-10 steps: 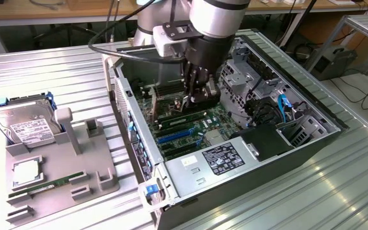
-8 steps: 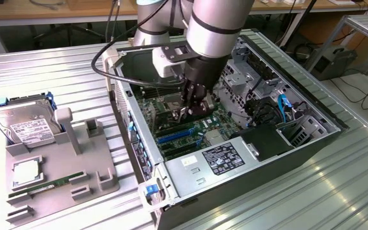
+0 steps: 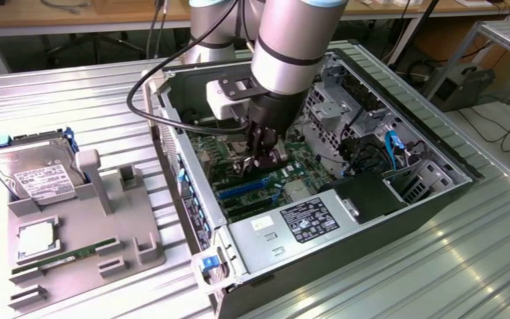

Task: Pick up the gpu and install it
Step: 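Insert the gpu into the slot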

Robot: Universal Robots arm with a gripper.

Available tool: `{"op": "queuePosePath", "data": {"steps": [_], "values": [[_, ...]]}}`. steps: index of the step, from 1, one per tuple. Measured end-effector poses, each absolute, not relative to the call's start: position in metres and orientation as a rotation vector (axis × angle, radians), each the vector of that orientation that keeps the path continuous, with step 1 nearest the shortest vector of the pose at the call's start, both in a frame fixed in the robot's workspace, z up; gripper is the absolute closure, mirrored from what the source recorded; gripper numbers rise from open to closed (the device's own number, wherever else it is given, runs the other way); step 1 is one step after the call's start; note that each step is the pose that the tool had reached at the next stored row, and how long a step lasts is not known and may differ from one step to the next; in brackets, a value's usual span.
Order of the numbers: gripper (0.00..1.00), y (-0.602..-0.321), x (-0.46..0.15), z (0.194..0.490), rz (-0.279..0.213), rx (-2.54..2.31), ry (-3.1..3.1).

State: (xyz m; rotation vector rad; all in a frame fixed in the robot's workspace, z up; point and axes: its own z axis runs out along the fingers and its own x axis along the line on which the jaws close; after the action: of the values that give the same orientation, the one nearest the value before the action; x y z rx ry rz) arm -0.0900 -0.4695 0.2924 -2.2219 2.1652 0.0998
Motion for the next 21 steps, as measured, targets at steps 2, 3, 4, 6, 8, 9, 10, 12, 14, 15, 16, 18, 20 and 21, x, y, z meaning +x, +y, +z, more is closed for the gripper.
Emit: {"op": "queuePosePath", "data": {"steps": [2,3,4,6,8,9,10,12,14,15,16,18,20,21], "values": [[0.74,-0.469,-0.091,0.291,0.099,-2.224,2.167],[0.74,-0.469,-0.091,0.290,0.096,-2.225,2.169],[0.74,-0.469,-0.092,0.289,0.093,-2.226,2.171],[0.74,-0.470,-0.093,0.288,0.092,-2.226,2.172],[0.74,-0.469,-0.093,0.288,0.092,-2.226,2.172],[0.74,-0.469,-0.093,0.287,0.092,-2.226,2.172],[0.74,-0.469,-0.094,0.287,0.092,-2.225,2.172],[0.74,-0.469,-0.094,0.284,0.089,-2.199,2.200],[0.74,-0.469,-0.094,0.283,0.090,-2.182,2.220],[0.74,-0.469,-0.094,0.283,0.091,-2.180,2.225],[0.74,-0.469,-0.094,0.282,0.092,-2.181,2.226],[0.74,-0.469,-0.094,0.281,0.093,-2.184,2.230],[0.74,-0.469,-0.094,0.280,0.090,-2.188,2.233],[0.74,-0.469,-0.094,0.280,0.089,-2.189,2.235]]}}
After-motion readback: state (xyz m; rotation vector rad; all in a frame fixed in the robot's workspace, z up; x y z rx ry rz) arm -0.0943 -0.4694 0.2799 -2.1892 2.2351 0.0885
